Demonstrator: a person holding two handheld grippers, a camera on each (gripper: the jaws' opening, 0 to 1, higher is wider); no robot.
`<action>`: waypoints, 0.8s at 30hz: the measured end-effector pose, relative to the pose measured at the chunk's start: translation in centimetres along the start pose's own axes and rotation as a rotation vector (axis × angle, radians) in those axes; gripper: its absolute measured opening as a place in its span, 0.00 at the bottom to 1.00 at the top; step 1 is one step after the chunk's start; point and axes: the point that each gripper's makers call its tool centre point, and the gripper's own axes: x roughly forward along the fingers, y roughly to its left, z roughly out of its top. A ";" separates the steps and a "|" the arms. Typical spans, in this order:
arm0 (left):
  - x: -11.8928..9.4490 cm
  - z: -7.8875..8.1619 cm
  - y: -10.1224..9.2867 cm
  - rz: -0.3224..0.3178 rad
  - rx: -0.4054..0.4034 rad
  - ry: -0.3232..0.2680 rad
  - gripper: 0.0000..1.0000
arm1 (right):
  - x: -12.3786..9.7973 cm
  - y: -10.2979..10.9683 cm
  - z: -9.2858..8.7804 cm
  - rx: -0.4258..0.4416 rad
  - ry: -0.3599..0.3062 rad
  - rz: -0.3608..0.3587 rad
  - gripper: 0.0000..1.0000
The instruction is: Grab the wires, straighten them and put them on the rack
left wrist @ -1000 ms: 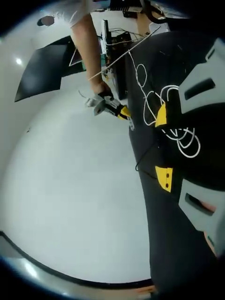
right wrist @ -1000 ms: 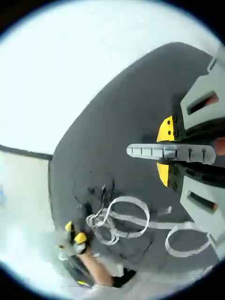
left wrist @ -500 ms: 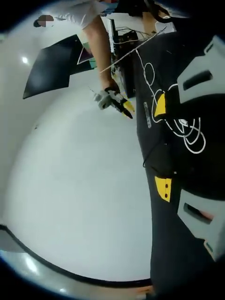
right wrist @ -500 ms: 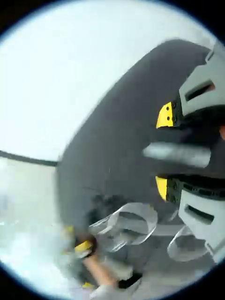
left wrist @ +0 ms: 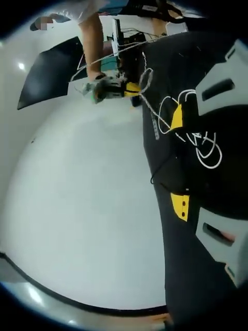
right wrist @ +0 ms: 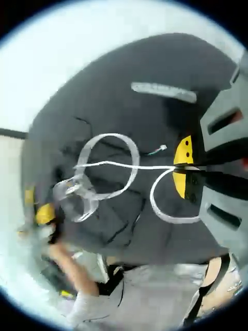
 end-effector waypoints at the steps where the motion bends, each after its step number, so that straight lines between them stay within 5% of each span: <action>1: 0.0 0.0 0.0 -0.003 0.001 0.000 0.43 | -2.2 -0.7 1.1 -0.013 -0.012 -0.042 0.00; 6: 0.0 0.4 0.3 -0.003 -0.037 -0.026 0.42 | -19.5 -6.3 9.8 -0.035 -0.167 -0.407 0.01; 8: 0.0 0.3 0.4 0.001 -0.040 -0.023 0.42 | -24.1 -6.3 11.7 -0.045 -0.225 -0.493 0.01; 12: 0.3 -0.2 0.3 0.001 -0.014 0.007 0.41 | -29.3 -7.6 10.8 -0.065 -0.213 -0.705 0.01; 17: 0.3 -0.6 0.5 0.001 -0.001 0.020 0.41 | -32.7 -8.9 11.1 -0.138 -0.260 -0.867 0.01; 24: 0.7 -1.1 0.2 0.000 0.029 0.047 0.41 | -46.1 -11.1 18.6 -0.054 -0.544 -1.217 0.01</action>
